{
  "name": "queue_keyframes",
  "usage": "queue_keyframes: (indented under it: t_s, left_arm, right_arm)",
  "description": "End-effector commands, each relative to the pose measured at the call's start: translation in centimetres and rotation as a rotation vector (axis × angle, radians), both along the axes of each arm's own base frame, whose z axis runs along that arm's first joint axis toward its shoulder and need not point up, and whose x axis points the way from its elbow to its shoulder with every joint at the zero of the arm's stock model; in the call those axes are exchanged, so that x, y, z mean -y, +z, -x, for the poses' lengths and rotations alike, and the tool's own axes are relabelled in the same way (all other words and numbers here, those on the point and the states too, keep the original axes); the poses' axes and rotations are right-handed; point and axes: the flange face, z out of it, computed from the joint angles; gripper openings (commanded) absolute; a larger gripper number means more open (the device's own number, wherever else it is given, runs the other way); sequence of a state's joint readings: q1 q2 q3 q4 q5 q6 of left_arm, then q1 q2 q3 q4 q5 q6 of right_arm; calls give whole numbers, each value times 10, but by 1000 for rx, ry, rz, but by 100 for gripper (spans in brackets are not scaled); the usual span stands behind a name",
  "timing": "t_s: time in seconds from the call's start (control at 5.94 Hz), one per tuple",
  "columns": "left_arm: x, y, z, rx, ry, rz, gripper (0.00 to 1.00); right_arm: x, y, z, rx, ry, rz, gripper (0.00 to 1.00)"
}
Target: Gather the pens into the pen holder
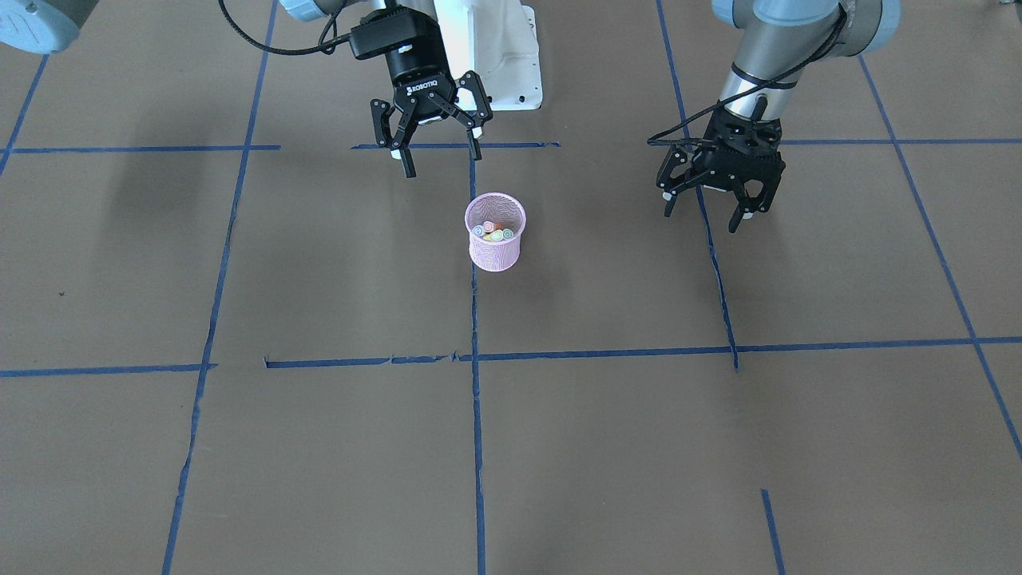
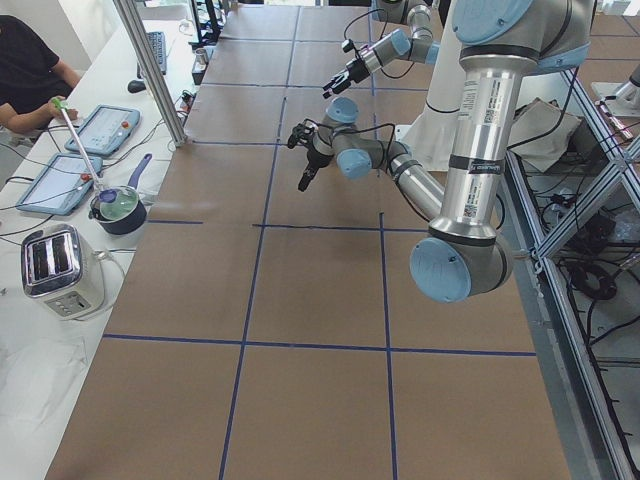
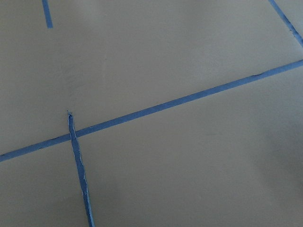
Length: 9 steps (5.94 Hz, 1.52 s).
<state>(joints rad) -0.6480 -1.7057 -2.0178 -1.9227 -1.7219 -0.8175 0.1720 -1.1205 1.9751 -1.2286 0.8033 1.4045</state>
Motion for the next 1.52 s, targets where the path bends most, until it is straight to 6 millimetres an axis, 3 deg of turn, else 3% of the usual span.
queue_keyframes:
  t_s: [0.0,0.17,0.51,0.84,1.01,1.18,1.35]
  left_arm:
    - [-6,39,11,91,67,-18,100]
    - [-4,71,28,173,108,-37,100]
    - [33,102,87,220,146,24,100]
    - [57,140,192,222,219,45,100]
    - [66,161,240,194,215,111,100]
    - [70,176,294,180,134,233,100]
    - [56,198,329,169,115,281,100]
  right_arm:
    - [29,55,-45,-132,-148,44,99]
    - [49,88,-75,-199,-240,91,99]
    - [108,156,-177,-275,-500,220,99]
    - [144,243,-292,-407,-653,234,99]
    - [158,290,-357,-388,-719,260,99]
    - [166,344,-433,-335,-749,279,99]
    - [163,402,-492,-293,-762,286,99]
